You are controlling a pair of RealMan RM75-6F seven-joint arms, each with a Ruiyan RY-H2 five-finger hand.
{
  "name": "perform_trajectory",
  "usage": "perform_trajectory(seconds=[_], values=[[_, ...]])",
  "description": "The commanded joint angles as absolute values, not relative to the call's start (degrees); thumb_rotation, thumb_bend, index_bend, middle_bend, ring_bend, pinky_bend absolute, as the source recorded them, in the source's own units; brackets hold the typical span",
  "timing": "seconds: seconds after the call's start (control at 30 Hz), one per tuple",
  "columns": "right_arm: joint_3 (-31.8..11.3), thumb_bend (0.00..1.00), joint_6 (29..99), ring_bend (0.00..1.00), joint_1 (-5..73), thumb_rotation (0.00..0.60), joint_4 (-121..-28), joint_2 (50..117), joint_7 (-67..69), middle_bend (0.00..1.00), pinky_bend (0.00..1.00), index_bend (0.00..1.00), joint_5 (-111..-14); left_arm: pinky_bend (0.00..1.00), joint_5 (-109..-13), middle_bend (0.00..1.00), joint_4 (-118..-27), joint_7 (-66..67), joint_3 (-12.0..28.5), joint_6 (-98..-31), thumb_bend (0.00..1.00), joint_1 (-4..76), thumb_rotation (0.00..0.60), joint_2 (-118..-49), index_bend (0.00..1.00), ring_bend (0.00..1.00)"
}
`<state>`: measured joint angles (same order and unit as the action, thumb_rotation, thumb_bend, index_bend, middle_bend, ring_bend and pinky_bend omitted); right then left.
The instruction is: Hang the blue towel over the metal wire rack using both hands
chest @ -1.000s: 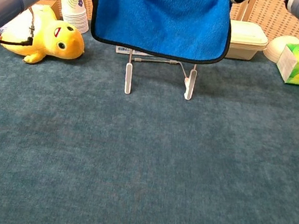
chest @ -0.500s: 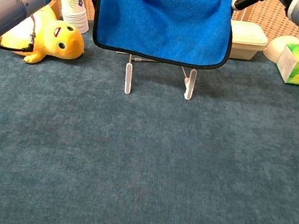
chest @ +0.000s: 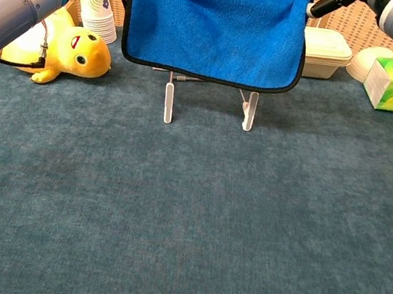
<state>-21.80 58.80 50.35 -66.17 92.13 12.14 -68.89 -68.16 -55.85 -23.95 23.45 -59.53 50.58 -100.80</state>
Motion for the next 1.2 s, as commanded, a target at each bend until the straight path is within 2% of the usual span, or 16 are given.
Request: perform_trajectory(seconds=[0.03, 0.5, 0.57, 0.67, 0.73, 0.83, 0.9, 1.03, 1.2], values=[[-21.7, 0.47, 58.7, 0.35, 50.3, 0.6, -66.2, 92.1, 12.2, 0.55, 0.17, 0.99, -68.9, 0.01, -68.2, 0.39, -55.9, -23.9, 23.4, -59.5, 0.6, 50.5, 0.6, -100.9, 0.79, 0.19], [-21.7, 0.46, 58.6, 0.35, 50.1, 0.6, -65.7, 92.3, 12.4, 0.55, 0.17, 0.98, -69.2, 0.01, -68.6, 0.38, -55.5, -24.0, 23.0, -59.3, 0.6, 50.5, 0.6, -101.2, 0.79, 0.17], [-21.6, 0.44, 58.5, 0.35, 50.2, 0.6, -65.6, 92.4, 12.4, 0.54, 0.17, 0.95, -69.3, 0.0, -68.7, 0.35, -55.5, -24.0, 22.9, -59.2, 0.6, 50.4, 0.6, -101.2, 0.74, 0.15], [-21.4, 0.41, 58.3, 0.31, 50.2, 0.6, -65.3, 92.4, 12.3, 0.49, 0.16, 0.85, -69.4, 0.0, -69.4, 0.25, -55.6, -23.9, 22.2, -58.9, 0.6, 50.3, 0.6, -100.8, 0.6, 0.06], [-21.1, 0.38, 57.8, 0.26, 50.2, 0.6, -65.1, 92.2, 11.9, 0.43, 0.14, 0.73, -69.5, 0.0, -69.9, 0.16, -55.6, -24.0, 21.7, -58.8, 0.6, 50.2, 0.6, -100.5, 0.48, 0.01], [-20.3, 0.29, 56.2, 0.16, 50.5, 0.6, -64.9, 91.4, 10.7, 0.33, 0.08, 0.54, -69.8, 0.0, -70.9, 0.04, -55.5, -23.4, 20.8, -58.6, 0.6, 50.1, 0.6, -99.8, 0.27, 0.0], [-19.5, 0.24, 54.8, 0.11, 50.8, 0.6, -65.0, 90.4, 9.2, 0.28, 0.06, 0.44, -70.0, 0.0, -71.7, 0.0, -55.4, -22.6, 20.0, -58.4, 0.6, 49.9, 0.6, -99.1, 0.17, 0.0], [-18.2, 0.16, 53.2, 0.01, 51.2, 0.6, -65.2, 88.9, 5.8, 0.19, 0.01, 0.26, -70.8, 0.0, -72.4, 0.0, -56.0, -20.8, 18.7, -57.2, 0.58, 49.7, 0.6, -97.3, 0.03, 0.0], [-16.1, 0.09, 53.0, 0.0, 51.6, 0.6, -64.7, 88.0, 0.3, 0.12, 0.0, 0.14, -72.4, 0.0, -73.9, 0.0, -55.5, -14.1, 16.5, -56.6, 0.53, 49.8, 0.6, -95.2, 0.0, 0.0]])
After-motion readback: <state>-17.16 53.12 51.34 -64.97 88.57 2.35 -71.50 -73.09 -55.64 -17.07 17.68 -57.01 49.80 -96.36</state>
